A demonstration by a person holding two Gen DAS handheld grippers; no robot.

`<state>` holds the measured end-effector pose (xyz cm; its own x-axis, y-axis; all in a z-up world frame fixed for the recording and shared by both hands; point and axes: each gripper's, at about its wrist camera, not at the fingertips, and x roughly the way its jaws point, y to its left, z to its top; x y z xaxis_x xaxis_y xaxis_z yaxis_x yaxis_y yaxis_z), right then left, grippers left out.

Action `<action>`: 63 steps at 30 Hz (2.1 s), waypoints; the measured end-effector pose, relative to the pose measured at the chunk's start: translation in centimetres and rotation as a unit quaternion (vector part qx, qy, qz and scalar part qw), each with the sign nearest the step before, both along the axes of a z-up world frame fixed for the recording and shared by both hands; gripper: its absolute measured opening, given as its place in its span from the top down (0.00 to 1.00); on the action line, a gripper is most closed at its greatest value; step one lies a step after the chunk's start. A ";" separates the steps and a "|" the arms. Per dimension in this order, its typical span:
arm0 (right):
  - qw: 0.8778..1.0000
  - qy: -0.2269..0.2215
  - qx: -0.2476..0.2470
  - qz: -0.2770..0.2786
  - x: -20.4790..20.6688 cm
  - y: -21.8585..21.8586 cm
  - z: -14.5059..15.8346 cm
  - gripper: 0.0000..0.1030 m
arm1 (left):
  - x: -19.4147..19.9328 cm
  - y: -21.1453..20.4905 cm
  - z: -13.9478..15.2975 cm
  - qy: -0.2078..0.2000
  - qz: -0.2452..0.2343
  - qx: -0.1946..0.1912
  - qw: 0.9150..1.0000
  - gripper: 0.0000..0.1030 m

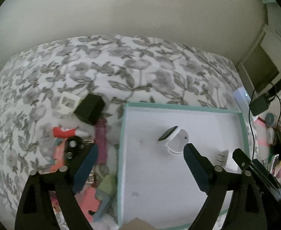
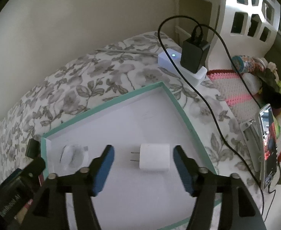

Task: Organize rigid objects
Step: 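Open both tools to drop the watch and charger into the tray, then move both tools back toward the pile of toys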

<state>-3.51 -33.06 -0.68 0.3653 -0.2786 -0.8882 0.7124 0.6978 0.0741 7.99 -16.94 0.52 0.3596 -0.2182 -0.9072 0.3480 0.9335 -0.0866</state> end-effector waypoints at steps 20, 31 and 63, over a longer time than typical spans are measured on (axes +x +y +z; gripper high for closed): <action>0.998 0.003 -0.043 0.044 -0.6 3.6 1.8 0.00 | -1.7 7.1 1.8 -0.011 0.049 -0.039 0.998 0.07; 0.996 -0.039 -0.029 0.069 -0.7 5.6 1.6 0.00 | -2.9 10.9 2.9 -0.058 0.076 -0.039 0.995 0.07; 0.967 -0.031 0.068 0.245 4.4 18.1 -0.4 0.04 | -0.6 25.1 0.3 -0.009 0.229 -0.019 0.973 0.07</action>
<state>0.93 -14.95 -1.07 0.4781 0.0596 -0.8763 0.2899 0.9311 0.2215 7.38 8.18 0.85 0.4419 -0.0645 -0.8947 -0.1012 0.9875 -0.1212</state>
